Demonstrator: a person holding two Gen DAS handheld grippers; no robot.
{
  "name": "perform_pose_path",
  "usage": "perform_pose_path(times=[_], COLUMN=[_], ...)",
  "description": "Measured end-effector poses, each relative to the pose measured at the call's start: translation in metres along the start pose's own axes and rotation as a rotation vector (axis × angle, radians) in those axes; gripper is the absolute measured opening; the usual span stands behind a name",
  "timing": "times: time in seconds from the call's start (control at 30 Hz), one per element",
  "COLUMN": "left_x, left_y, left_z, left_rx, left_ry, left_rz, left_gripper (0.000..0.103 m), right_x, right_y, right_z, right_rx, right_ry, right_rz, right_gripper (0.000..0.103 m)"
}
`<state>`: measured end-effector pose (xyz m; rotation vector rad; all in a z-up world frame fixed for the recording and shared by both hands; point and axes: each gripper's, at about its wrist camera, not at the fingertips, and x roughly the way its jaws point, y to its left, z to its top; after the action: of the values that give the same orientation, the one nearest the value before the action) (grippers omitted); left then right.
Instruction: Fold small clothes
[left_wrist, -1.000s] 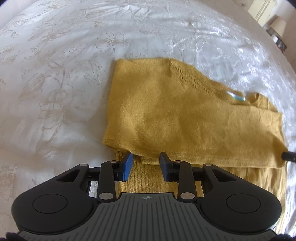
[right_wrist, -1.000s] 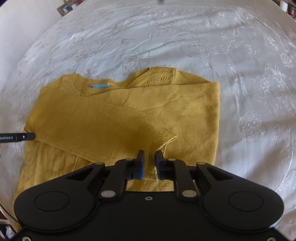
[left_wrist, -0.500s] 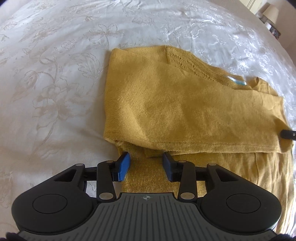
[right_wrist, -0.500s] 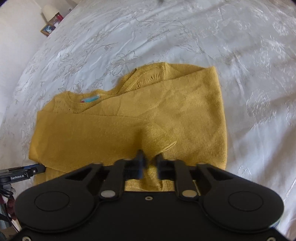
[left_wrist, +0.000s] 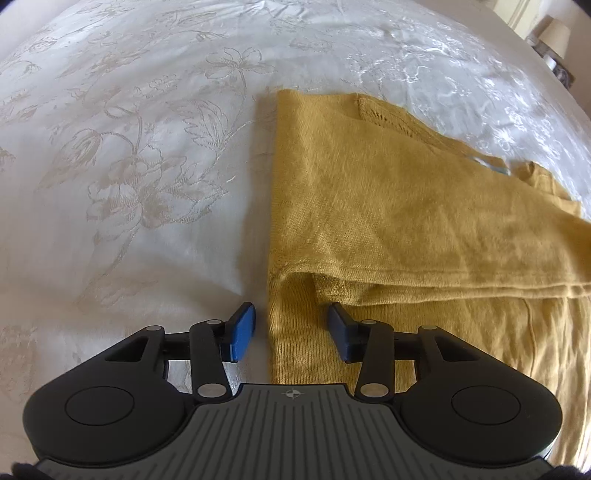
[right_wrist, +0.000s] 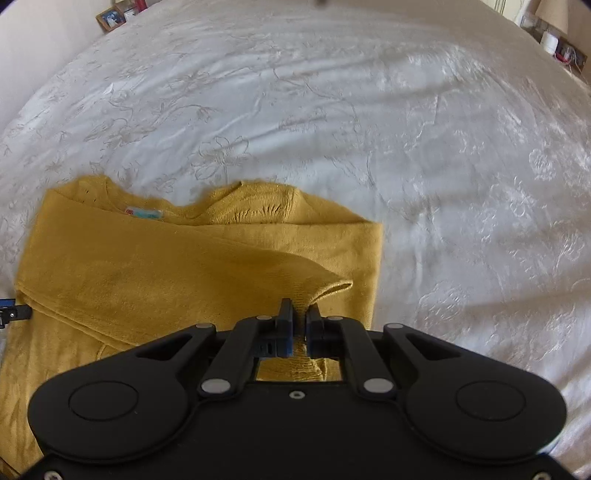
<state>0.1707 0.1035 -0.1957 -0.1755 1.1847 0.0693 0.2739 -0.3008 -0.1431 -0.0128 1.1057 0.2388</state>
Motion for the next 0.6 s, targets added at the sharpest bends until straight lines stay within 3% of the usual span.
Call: perform_pose_path(times=[0.17, 0.3, 0.4, 0.5, 0.53, 0.57, 0.6], left_x=[0.001, -0.001, -0.002, -0.015, -0.024, -0.031, -0.038], left_y=[0.002, 0.003, 0.004, 0.001, 0.0, -0.002, -0.005], left_z=[0.0, 0.0, -0.003, 0.001, 0.004, 0.006, 0.01], left_rx=[0.013, 0.019, 0.016, 0.032, 0.036, 0.04, 0.048], left_ry=[0.01, 0.019, 0.023, 0.007, -0.017, -0.039, -0.062], left_rz=[-0.001, 0.008, 0.005, 0.0, -0.016, -0.032, -0.045], left_gripper=[0.043, 0.043, 0.043, 0.043, 0.043, 0.043, 0.043], right_x=[-0.008, -0.03, 0.0, 0.01, 0.007, 0.004, 0.002], right_y=[0.006, 0.008, -0.01, -0.024, -0.028, -0.031, -0.032], right_z=[-0.003, 0.0, -0.003, -0.01, -0.013, -0.014, -0.014], right_rx=[-0.029, -0.036, 0.05, 0.119, 0.145, 0.163, 0.171], right_ry=[-0.023, -0.147, -0.019, 0.02, 0.009, -0.001, -0.009], right_rz=[0.005, -0.024, -0.062, -0.078, -0.063, -0.053, -0.055], right_gripper=[0.013, 0.014, 0.021, 0.022, 0.026, 0.04, 0.045])
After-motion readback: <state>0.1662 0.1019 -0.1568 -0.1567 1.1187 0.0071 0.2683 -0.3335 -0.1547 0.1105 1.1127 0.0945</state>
